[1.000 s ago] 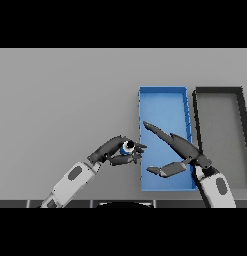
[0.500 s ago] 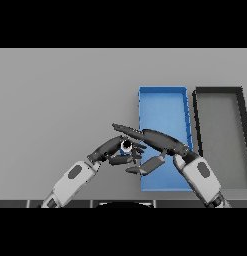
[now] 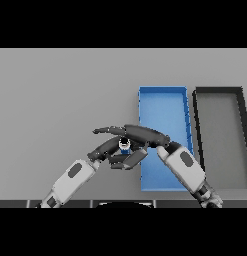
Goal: Pick up the blue pipe and place it into the blue bin.
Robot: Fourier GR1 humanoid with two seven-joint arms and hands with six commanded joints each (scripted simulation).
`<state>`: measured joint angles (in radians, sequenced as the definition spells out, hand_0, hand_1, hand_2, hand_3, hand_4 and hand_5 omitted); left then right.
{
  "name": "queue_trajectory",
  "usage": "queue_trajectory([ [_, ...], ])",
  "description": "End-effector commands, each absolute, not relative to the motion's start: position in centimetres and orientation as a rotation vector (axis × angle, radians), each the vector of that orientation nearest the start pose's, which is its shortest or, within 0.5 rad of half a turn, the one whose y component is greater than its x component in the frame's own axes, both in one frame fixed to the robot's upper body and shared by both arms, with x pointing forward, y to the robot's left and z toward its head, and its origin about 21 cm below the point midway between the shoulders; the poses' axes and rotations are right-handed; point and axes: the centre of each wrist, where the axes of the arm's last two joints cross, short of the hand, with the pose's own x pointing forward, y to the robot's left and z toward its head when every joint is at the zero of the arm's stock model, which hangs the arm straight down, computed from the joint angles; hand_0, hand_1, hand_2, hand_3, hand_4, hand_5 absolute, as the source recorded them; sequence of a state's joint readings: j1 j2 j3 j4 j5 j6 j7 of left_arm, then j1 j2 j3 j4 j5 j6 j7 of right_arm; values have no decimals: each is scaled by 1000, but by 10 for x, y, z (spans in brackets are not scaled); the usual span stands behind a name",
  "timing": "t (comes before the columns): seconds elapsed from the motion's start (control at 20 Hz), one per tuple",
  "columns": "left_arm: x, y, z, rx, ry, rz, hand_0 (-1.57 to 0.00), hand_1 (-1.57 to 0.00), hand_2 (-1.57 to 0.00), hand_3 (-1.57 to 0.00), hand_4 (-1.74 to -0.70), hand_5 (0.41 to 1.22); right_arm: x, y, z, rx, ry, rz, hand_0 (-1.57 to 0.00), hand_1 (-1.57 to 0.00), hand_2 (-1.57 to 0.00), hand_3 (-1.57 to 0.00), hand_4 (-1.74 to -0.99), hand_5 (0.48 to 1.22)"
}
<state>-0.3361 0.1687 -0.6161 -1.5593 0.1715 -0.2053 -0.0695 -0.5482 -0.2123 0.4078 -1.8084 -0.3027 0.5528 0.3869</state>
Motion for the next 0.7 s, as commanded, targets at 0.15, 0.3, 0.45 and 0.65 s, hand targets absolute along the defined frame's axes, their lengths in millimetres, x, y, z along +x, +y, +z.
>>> queue_trajectory([
  [0.15, 263, 96, 55, -537, -1662, -935, -895, -867, -845, -656, -1637, 1221, 281, -107, 177, 709, -1586, 1294, -872, -886, -886, -701, -1503, 573],
  [0.3, 258, 98, 53, -666, -1698, -817, -1225, -1211, -1199, -525, -1688, 1203, 279, -99, 176, 756, -1551, 1246, -1213, -1220, -1220, -1096, -1492, 706],
  [0.45, 255, 95, 54, -683, -1693, -794, -1394, -1386, -1381, -550, -1714, 1212, 275, -103, 173, 765, -1622, 1222, -1388, -1391, -1391, -1328, -1458, 957],
  [0.65, 261, 95, 54, -648, -1699, -844, -1498, -1453, -1493, -527, -1730, 1217, 275, -100, 171, 732, -1664, 1264, -1496, -1497, -1497, -1471, -1469, 1113],
])
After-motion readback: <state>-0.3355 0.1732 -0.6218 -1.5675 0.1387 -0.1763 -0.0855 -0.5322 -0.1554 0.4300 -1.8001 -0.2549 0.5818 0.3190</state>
